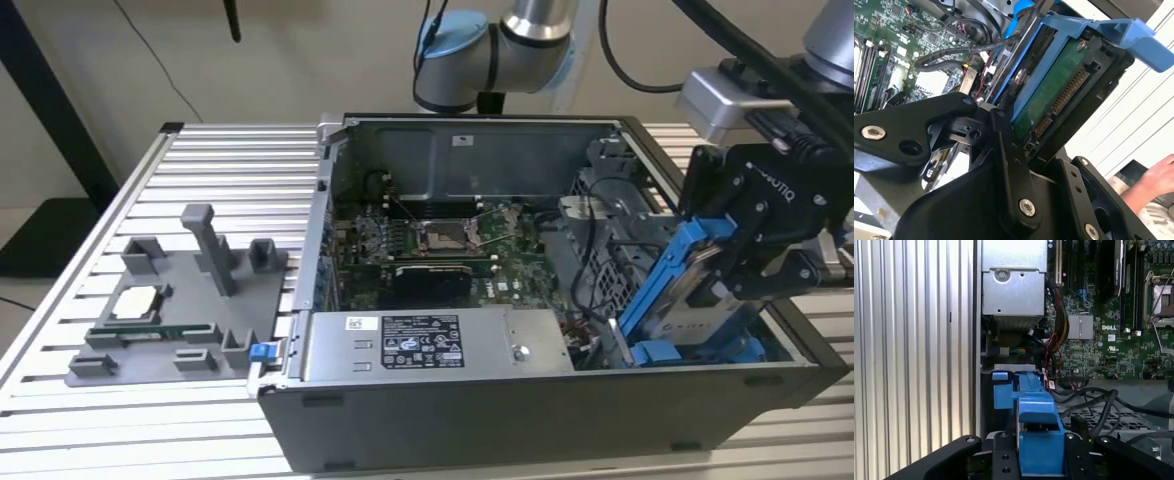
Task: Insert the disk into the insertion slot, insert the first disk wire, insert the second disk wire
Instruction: 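Insert the disk into the insertion slot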
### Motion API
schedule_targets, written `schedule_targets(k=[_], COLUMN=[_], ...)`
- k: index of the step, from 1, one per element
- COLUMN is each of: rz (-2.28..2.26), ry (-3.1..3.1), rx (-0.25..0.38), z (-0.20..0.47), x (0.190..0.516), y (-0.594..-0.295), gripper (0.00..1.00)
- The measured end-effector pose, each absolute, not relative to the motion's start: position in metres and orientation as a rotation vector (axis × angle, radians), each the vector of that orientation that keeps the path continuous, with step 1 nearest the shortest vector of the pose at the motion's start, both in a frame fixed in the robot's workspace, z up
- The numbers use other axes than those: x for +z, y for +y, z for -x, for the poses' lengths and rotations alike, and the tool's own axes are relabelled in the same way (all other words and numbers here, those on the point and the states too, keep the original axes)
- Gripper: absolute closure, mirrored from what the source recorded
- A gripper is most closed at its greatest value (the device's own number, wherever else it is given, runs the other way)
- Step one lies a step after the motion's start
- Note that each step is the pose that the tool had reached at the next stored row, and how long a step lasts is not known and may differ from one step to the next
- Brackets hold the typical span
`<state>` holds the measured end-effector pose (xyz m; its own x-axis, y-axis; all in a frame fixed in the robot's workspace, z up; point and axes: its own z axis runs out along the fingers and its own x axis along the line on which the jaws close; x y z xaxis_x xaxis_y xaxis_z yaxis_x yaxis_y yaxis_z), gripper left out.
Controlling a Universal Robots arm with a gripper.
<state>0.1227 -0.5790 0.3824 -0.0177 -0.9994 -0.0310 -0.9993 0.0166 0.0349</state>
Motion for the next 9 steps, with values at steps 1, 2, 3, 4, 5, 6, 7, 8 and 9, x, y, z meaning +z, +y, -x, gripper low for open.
schedule_targets(k=[1, 2, 3, 4, 5, 6, 7, 8, 9], rz=[-2.200, -2.200, -2.200, -2.200, -2.200, -2.200, -2.200, -2.200, -2.200], ry=[-2.238, -2.238, -2.238, -2.238, -2.238, -2.238, -2.238, -2.238, -2.238], rx=[-0.073, -0.073, -0.073, -0.073, -0.073, -0.073, -0.073, -0.073, -0.073], z=[-0.123, -0.123, -0.123, -0.123, -0.123, -0.123, -0.123, -0.123, -0.123], x=[0.381, 0.379, 0.377, 0.375, 0.374, 0.372, 0.370, 0.368, 0.366], y=[-0.579, -0.579, -0.579, -0.579, -0.579, -0.579, -0.579, -0.579, -0.579], gripper=[1.00, 1.00, 1.00, 1.00, 1.00, 1.00, 1.00, 1.00, 1.00])
